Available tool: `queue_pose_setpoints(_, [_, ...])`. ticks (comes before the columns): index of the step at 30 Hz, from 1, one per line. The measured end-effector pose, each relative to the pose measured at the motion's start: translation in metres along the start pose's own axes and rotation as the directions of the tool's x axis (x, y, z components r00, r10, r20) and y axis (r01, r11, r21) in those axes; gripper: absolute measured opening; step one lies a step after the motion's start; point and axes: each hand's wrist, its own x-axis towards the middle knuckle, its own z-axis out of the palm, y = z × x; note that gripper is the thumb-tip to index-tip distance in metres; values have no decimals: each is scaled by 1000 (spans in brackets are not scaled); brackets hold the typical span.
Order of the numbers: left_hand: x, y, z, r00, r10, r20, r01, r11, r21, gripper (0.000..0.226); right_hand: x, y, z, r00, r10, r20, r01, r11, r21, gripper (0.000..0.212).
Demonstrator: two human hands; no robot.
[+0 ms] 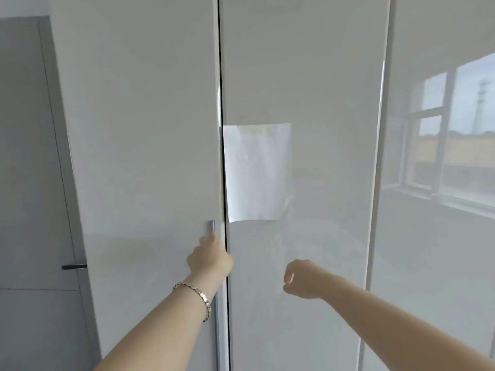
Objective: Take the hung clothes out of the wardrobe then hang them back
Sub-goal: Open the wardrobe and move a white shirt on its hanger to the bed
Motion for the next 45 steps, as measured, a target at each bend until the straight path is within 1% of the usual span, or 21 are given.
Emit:
queue_pose_setpoints(2, [22, -7, 7, 997, -72, -9, 71, 995, -73, 33, 23, -8, 5, 1000, 31, -3, -31, 999, -8, 33])
queue_pose_setpoints(3, [34, -11, 13, 996, -90, -5, 89, 993, -84, 34, 34, -12, 6, 999, 38, -6, -38, 999, -8, 33])
queue_pose_setpoints(5, [60, -17, 24, 996, -85, 20, 87, 993, -75, 32, 57, -20, 6, 998, 65, -13, -65, 998, -4, 32])
queue_pose_setpoints(7, [79, -23, 39, 996, -55, 73, 59, 997, -56, 29, 75, -26, 6, 995, 92, -41, -91, 996, 16, 31])
queue_pose_setpoints(9, [90, -29, 56, 997, -23, 72, 29, 997, -78, 28, 85, -32, 8, 990, 121, -67, -118, 992, 38, 30])
queue_pose_setpoints(11, [98, -36, 68, 1000, 9, -13, -10, 992, -122, 23, 93, -34, 13, 987, 142, -73, -138, 989, 54, 29])
queue_pose_setpoints(13, [103, -42, 75, 994, 70, -83, -81, 987, -139, 14, 94, -35, 17, 985, 156, -78, -152, 987, 60, 28])
queue_pose_setpoints(16, [104, -47, 74, 987, 141, -76, -152, 974, -167, 14, 86, -35, 22, 977, 192, -91, -186, 980, 75, 29])
queue_pose_setpoints(18, [96, -50, 70, 985, 158, -69, -169, 968, -188, 12, 74, -35, 23, 974, 205, -97, -199, 978, 68, 29])
queue_pose_setpoints(22, [67, -61, 58, 988, 145, -47, -152, 965, -216, 12, 44, -38, 24, 971, 209, -114, -202, 977, 70, 29])
queue_pose_setpoints(25, [36, -77, 44, 990, 138, -23, -140, 964, -227, 13, 17, -46, 27, 976, 182, -120, -177, 983, 53, 29])
queue_pose_setpoints(28, [-1, -96, 25, 994, 108, -12, -108, 962, -252, 15, -18, -60, 37, 987, 125, -105, -122, 992, 28, 32])
queue_pose_setpoints(33, [-66, -131, -4, 999, -9, -54, -5, 967, -256, 14, -81, -82, 62, 999, -8, -35, 7, 1000, -29, 33])
queue_pose_setpoints(35, [-90, -148, -18, 999, -47, -21, 38, 956, -291, 16, -105, -94, 71, 999, -52, 1, 52, 997, -51, 32])
queue_pose_setpoints(36, [-101, -156, -28, 998, -55, 15, 57, 947, -316, 19, -115, -101, 75, 997, -69, 18, 70, 996, -54, 31])
queue_pose_setpoints(37, [-112, -164, -39, 997, -58, 54, 73, 939, -337, 30, -125, -109, 79, 996, -84, 34, 86, 995, -60, 31])
queue_pose_setpoints(39, [-132, -181, -55, 991, -93, 91, 120, 925, -362, 66, -139, -128, 85, 993, -109, 47, 112, 991, -72, 31])
queue_pose_setpoints(40, [-138, -191, -60, 991, -117, 69, 135, 921, -366, 77, -145, -138, 88, 992, -117, 43, 120, 990, -71, 31])
queue_pose_setpoints(41, [-143, -203, -63, 990, -137, 22, 136, 919, -369, 78, -149, -149, 90, 991, -125, 39, 127, 989, -70, 30])
queue_pose_setpoints(43, [-148, -231, -66, 979, -185, -84, 143, 921, -363, 63, -154, -172, 96, 989, -143, 38, 146, 986, -75, 31])
queue_pose_setpoints(45, [-149, -260, -74, 966, -223, -134, 164, 921, -354, 40, -155, -198, 105, 986, -162, 44, 166, 981, -104, 31])
